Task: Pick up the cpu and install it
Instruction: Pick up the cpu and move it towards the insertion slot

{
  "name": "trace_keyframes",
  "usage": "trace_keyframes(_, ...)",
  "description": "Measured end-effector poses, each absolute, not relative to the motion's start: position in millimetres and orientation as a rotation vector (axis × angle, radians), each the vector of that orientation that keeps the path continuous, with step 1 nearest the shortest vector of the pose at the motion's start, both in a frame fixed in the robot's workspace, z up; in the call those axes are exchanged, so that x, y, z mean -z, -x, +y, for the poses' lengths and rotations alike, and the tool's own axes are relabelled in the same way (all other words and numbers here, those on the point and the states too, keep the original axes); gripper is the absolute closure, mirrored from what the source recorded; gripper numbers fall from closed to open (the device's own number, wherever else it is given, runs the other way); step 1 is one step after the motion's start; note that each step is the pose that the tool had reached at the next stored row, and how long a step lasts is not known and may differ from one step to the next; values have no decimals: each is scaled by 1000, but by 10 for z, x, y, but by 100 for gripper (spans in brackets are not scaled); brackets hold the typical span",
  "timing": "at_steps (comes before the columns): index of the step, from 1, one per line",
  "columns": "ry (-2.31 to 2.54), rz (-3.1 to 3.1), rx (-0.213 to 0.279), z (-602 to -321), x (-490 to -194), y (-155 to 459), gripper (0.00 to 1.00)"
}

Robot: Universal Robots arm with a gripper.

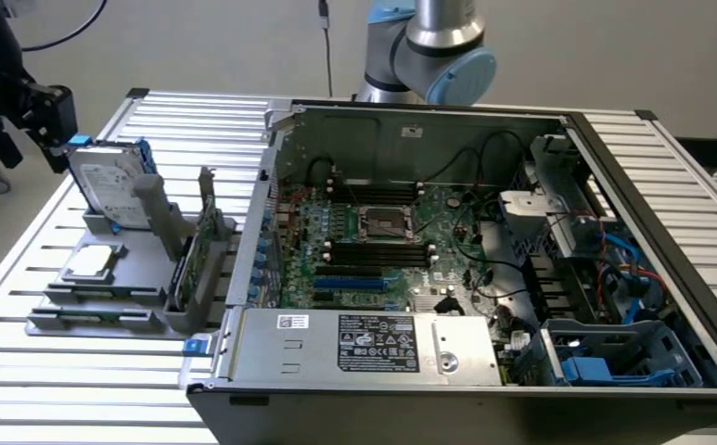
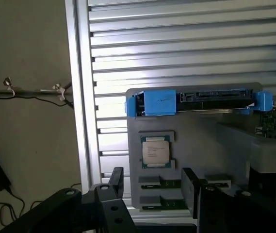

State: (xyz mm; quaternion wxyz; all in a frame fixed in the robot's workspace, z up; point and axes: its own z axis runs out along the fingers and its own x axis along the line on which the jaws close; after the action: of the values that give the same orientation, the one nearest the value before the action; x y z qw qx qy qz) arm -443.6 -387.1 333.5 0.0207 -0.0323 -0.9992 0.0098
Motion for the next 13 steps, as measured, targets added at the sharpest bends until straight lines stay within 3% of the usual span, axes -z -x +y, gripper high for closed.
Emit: trace_keyframes(13,61,-3110,-23,-3881,-3099,4457,38)
